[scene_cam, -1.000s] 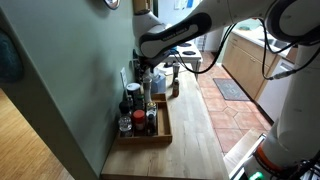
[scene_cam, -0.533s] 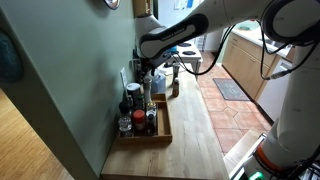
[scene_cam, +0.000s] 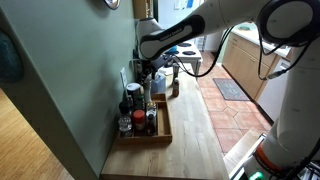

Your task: Place the salt shaker next to the pepper shaker

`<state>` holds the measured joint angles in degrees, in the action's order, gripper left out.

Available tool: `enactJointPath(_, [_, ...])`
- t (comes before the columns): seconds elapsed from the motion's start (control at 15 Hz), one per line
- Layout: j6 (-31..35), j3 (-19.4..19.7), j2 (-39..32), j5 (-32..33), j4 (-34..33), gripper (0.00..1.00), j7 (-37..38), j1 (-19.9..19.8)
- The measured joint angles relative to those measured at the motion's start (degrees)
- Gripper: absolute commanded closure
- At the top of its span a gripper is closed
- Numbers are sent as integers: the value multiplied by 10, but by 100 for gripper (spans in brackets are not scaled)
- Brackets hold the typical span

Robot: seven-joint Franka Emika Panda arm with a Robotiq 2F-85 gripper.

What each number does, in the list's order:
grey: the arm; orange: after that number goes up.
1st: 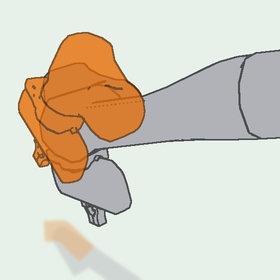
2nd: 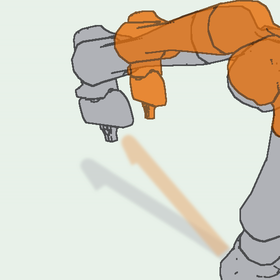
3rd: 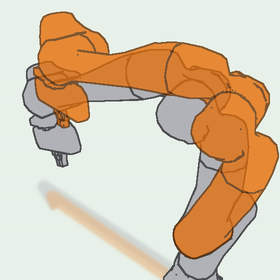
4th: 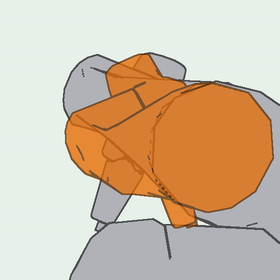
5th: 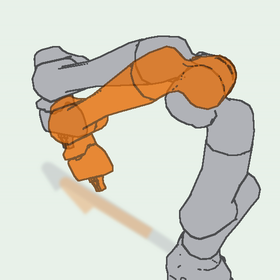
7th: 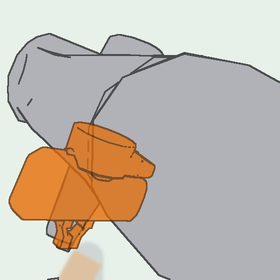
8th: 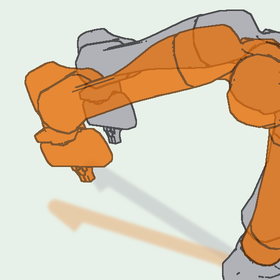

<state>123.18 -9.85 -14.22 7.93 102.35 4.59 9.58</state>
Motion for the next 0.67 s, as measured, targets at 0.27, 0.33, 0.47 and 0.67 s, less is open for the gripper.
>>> enactJointPath(0.27, [0, 2, -6, -6, -1, 0, -6, 0])
enactJointPath(0.33, [0, 2, -9, -7, -1, 0, -6, 0])
enactJointPath(0.47, [0, 2, -15, -7, -3, 0, -7, 0])
enactJointPath(0.67, [0, 2, -25, -7, -10, 0, -11, 1])
